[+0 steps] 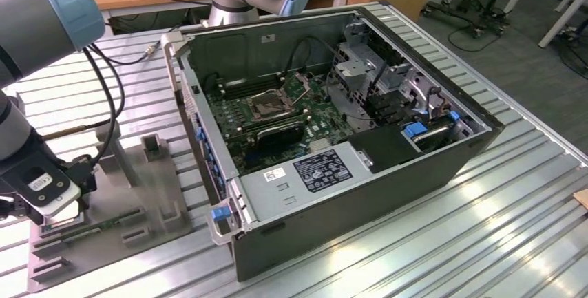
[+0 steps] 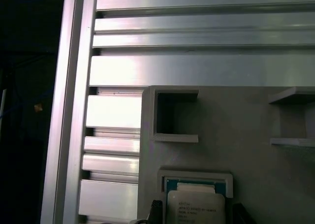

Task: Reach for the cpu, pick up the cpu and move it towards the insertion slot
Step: 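Pick up the cpu and move it towards the insertion slot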

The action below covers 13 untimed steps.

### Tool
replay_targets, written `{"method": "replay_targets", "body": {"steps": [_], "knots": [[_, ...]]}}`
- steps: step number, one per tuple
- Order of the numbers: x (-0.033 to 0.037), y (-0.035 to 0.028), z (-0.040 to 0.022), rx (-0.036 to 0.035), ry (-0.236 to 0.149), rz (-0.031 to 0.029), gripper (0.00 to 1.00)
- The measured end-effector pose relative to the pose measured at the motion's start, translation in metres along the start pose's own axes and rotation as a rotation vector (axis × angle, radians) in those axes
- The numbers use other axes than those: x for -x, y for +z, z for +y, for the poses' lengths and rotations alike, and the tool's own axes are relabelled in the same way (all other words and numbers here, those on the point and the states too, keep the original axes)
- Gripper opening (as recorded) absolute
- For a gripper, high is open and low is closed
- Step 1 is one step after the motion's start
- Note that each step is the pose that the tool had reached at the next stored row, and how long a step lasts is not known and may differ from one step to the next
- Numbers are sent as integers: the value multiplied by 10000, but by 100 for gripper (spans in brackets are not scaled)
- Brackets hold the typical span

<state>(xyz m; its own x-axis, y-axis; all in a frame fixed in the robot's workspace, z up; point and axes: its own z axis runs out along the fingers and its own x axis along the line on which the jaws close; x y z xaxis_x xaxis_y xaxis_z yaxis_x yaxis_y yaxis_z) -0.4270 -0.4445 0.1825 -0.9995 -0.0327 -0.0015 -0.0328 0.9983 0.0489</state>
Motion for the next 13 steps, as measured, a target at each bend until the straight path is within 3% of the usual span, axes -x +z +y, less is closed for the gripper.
{"method": "replay_targets", "body": {"steps": [13], "knots": [[0, 12, -1, 0, 0, 1, 65]]}}
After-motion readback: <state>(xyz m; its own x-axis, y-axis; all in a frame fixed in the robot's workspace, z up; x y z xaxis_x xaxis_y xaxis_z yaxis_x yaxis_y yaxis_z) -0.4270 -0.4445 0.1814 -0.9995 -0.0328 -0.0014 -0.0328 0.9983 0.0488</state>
